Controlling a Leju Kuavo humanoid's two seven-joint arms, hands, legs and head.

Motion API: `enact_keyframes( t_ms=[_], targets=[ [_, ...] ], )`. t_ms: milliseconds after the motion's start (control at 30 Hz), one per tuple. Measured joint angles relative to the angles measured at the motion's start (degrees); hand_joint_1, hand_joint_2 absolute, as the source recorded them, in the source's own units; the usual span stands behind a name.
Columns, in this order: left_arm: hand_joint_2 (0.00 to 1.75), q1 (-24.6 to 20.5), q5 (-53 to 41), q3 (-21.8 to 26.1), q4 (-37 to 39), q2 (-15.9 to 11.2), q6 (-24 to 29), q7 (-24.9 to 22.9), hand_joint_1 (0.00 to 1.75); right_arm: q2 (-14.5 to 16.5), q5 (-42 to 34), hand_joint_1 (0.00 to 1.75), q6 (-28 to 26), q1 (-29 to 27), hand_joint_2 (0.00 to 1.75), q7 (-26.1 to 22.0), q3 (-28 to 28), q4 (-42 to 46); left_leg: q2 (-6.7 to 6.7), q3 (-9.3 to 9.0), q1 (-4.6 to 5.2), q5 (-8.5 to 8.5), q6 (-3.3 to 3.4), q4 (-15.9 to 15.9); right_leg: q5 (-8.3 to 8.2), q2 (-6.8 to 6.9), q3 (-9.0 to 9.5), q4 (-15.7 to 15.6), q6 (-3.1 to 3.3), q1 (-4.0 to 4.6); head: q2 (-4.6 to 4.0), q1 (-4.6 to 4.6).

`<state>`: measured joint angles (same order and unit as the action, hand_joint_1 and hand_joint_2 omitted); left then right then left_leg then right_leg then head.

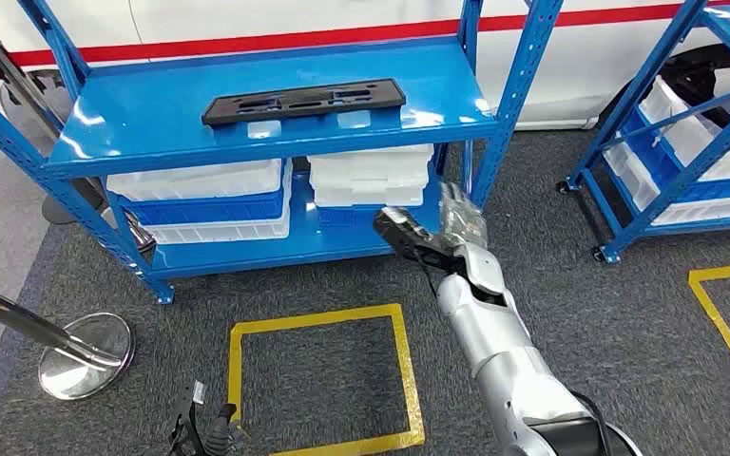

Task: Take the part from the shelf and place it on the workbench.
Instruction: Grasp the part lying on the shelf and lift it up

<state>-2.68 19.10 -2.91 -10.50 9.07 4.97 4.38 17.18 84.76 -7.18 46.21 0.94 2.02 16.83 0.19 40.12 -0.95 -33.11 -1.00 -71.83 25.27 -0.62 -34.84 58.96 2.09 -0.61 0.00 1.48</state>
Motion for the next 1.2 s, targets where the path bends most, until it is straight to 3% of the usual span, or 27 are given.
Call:
enact_keyframes(
  t_ms=[100, 133, 200, 233, 300, 400, 467, 533, 600, 633, 700, 767, 833, 933, 1067, 1100, 1167, 1200],
  targets=[
    [0.0, 0.2, 1.2, 0.0, 0.1, 0.1, -0.6, -0.4, 0.0, 0.7, 1.3, 0.0, 1.0, 1.6, 0.0, 1.7, 4.1, 0.0, 0.01, 1.9, -0.01, 0.23, 0.04, -3.2, 0.1, 0.25, -0.01, 0.2, 0.17, 0.3, 0.0, -0.01],
    [0.0, 0.3, 1.8, 0.0, 0.2, 0.1, -1.0, -0.4, 0.0, 1.1, 1.7, 0.0, 1.7, 2.5, 0.0, 2.3, 6.0, 0.0, 0.02, 1.34, 0.0, 1.76, 0.16, -1.7, 0.18, 0.22, -0.01, 0.3, 0.23, 0.38, 0.0, -0.01],
    [0.0, 0.4, 2.9, 0.1, 0.3, 0.1, -2.0, -0.5, 0.0, 2.0, 0.4, 0.0, 3.7, 4.3, 0.0, 3.3, 9.8, 0.7, 0.02, -2.01, 0.05, 5.79, 0.58, 5.6, 0.45, -0.04, -0.08, 0.8, 0.19, 0.47, 0.0, -0.02],
    [0.0, 0.4, 3.1, 0.1, 0.4, 0.1, -2.8, -0.5, 0.0, 2.4, -1.8, 0.0, 5.0, 5.3, 0.0, 3.8, 12.0, 1.3, 0.0, -3.58, 0.16, 6.98, 0.79, 9.0, 0.58, -0.19, -0.24, 1.1, 0.06, 0.58, 0.0, -0.02],
    [0.0, 0.4, 3.1, 0.1, 0.5, 0.1, -4.5, -0.6, 0.0, 2.8, -8.2, 0.0, 7.3, 6.6, 0.0, 5.4, 18.1, 3.0, -0.06, -4.8, 0.37, 7.28, 1.11, 11.9, 0.6, -0.32, -0.66, 1.4, -0.35, 0.75, 0.01, -0.05],
    [0.0, 0.3, 3.4, 0.2, 0.5, 0.4, -5.9, 0.0, 0.0, 3.1, -17.1, 0.0, 8.4, 8.1, 0.0, 7.8, 28.5, 5.1, -0.08, -4.87, 0.21, 7.57, 1.65, 12.5, 0.9, -0.3, -1.01, 1.7, -0.98, 0.86, 0.0, -0.08],
    [0.0, 0.1, 4.1, 0.2, 0.5, 0.7, -5.9, 0.4, 0.0, 3.2, -23.3, 0.0, 8.4, 9.2, 0.0, 8.7, 34.2, 6.2, -0.04, -5.0, -0.05, 7.8, 2.14, 12.8, 3.34, -0.1, -2.5, 5.3, -1.58, 0.78, 0.0, -0.1],
    [0.0, 0.1, 4.5, 0.2, 0.5, 0.8, -5.5, 0.5, 0.0, 3.3, -30.9, 0.0, 8.5, 9.9, 0.0, 9.3, 39.3, 7.5, -0.03, -5.01, -0.09, 7.81, 2.37, 12.8, 6.88, 0.09, -5.73, 12.6, -2.11, 0.56, 0.0, -0.1],
    [0.0, 0.1, 4.4, 0.2, 0.5, 0.8, -5.0, 0.5, 0.0, 3.3, -37.7, 0.0, 8.5, 10.2, 0.0, 10.2, 43.8, 8.9, -0.04, -5.05, -0.08, 7.77, 2.41, 12.8, 7.71, 0.19, -7.86, 16.9, -2.31, 0.4, 0.0, -0.1],
    [0.0, 0.2, 4.3, 0.2, 0.5, 0.9, -4.7, 0.5, 0.0, 3.3, -40.1, 0.0, 8.5, 10.4, 0.0, 10.6, 45.8, 9.5, -0.06, -5.12, -0.07, 7.75, 2.4, 12.8, 6.47, 0.24, -7.45, 15.9, -2.23, 0.38, 0.0, -0.1],
    [0.0, 0.1, 4.3, 0.2, 0.5, 0.9, -4.3, 0.4, 0.0, 3.3, -42.9, 0.0, 8.3, 11.2, 0.0, 11.1, 49.3, 10.5, -0.12, -5.36, -0.06, 7.66, 2.32, 12.9, 2.42, 0.29, -4.1, 8.7, -1.57, 0.58, 0.0, -0.1],
    [0.0, 0.1, 4.3, 0.2, 0.5, 1.1, -3.9, 0.4, 0.0, 3.3, -43.9, 0.0, 8.2, 12.2, 0.0, 11.3, 51.6, 11.1, -0.18, -5.46, 0.02, 7.64, 2.04, 12.9, 0.25, 0.31, -1.03, 2.4, -0.69, 1.0, 0.0, -0.08],
    [0.0, 0.2, 4.3, 0.2, 0.6, 1.2, -3.8, 0.4, 0.0, 3.3, -44.2, 0.0, 8.2, 12.7, 0.0, 11.4, 53.1, 11.3, -0.17, -5.41, -0.02, 7.74, 1.5, 13.1, 0.32, 0.27, -0.27, 0.7, -0.18, 1.33, 0.0, -0.05],
    [0.0, 0.2, 4.3, 0.2, 0.6, 1.3, -3.7, 0.4, 0.0, 3.4, -44.5, 0.0, 8.1, 13.1, 0.0, 11.4, 54.7, 11.6, -0.07, -5.15, 0.1, 6.95, 0.66, 12.3, -0.42, 0.25, 0.72, -1.1, 0.5, 0.94, 0.0, -0.01],
    [0.0, 0.1, 3.7, 0.2, 0.6, 1.3, -3.1, 1.4, 0.0, 3.6, -46.6, 0.0, 7.6, 13.8, 0.0, 11.1, 56.7, 11.8, -0.12, -0.42, -0.09, 1.56, 0.0, 2.0, -0.86, 0.39, 1.41, -2.1, 0.97, 0.58, 0.0, 0.07],
    [0.0, 0.1, 3.6, 0.2, 0.6, 1.3, -2.9, 1.8, 0.0, 3.6, -47.2, 0.0, 7.6, 13.7, 0.0, 11.1, 57.4, 11.8, -0.12, 0.73, -0.18, 0.9, -0.17, -0.2, -0.81, 0.4, 1.37, -2.0, 0.98, 0.58, 0.0, 0.06],
    [0.0, 0.1, 3.4, 0.2, 0.6, 1.2, -2.6, 2.6, 0.0, 3.6, -48.4, 0.0, 7.5, 13.6, 0.0, 11.2, 58.9, 11.8, -0.1, 1.45, -0.48, 1.69, -0.62, -1.3, -0.58, 0.34, 1.26, -1.6, 0.84, 0.47, 0.0, 0.05],
    [0.0, 0.1, 3.4, 0.2, 0.6, 1.1, -2.4, 2.9, 0.0, 3.6, -48.9, 0.0, 7.5, 13.6, 0.0, 11.3, 59.6, 11.8, -0.08, 0.35, -0.7, 3.45, -0.86, 1.0, -0.33, 0.28, 1.22, -1.2, 0.62, 0.34, 0.0, 0.05]
  ],
)
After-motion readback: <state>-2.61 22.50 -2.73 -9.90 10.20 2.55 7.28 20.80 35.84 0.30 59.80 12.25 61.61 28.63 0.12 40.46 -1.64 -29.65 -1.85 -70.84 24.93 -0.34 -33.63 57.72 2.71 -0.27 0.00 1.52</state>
